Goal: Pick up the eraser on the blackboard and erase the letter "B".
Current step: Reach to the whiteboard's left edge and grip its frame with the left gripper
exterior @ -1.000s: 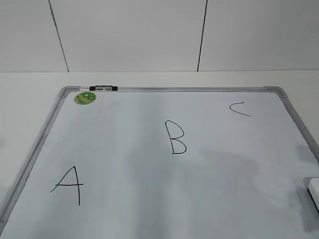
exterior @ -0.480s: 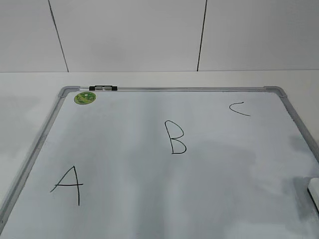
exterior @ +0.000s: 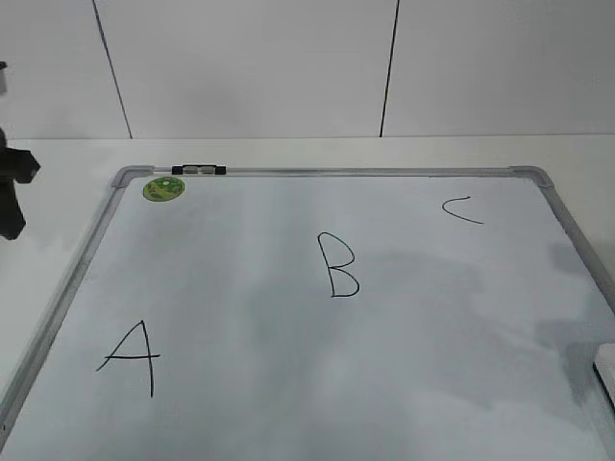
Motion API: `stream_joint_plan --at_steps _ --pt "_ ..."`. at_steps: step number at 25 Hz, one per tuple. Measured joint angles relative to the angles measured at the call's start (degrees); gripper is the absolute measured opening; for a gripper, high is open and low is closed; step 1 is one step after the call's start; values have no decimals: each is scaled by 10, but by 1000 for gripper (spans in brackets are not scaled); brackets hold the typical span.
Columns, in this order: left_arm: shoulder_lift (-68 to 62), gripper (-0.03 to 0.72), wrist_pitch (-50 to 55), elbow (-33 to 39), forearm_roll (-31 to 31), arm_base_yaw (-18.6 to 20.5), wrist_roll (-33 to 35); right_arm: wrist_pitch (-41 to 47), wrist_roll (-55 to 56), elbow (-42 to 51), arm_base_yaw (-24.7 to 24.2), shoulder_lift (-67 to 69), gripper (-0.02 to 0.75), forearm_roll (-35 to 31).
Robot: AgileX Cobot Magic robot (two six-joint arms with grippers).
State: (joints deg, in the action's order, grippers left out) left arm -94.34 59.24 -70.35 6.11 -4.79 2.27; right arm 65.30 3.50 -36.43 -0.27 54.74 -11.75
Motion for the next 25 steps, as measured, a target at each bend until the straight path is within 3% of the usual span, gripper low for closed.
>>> stream_joint_plan --at_steps 11,25 --pt "-164 235 -13 -123 0 -15 0 0 0 0 0 8 584 1" --pt "-236 235 -14 -136 11 -15 0 0 0 -1 0 8 584 -2"
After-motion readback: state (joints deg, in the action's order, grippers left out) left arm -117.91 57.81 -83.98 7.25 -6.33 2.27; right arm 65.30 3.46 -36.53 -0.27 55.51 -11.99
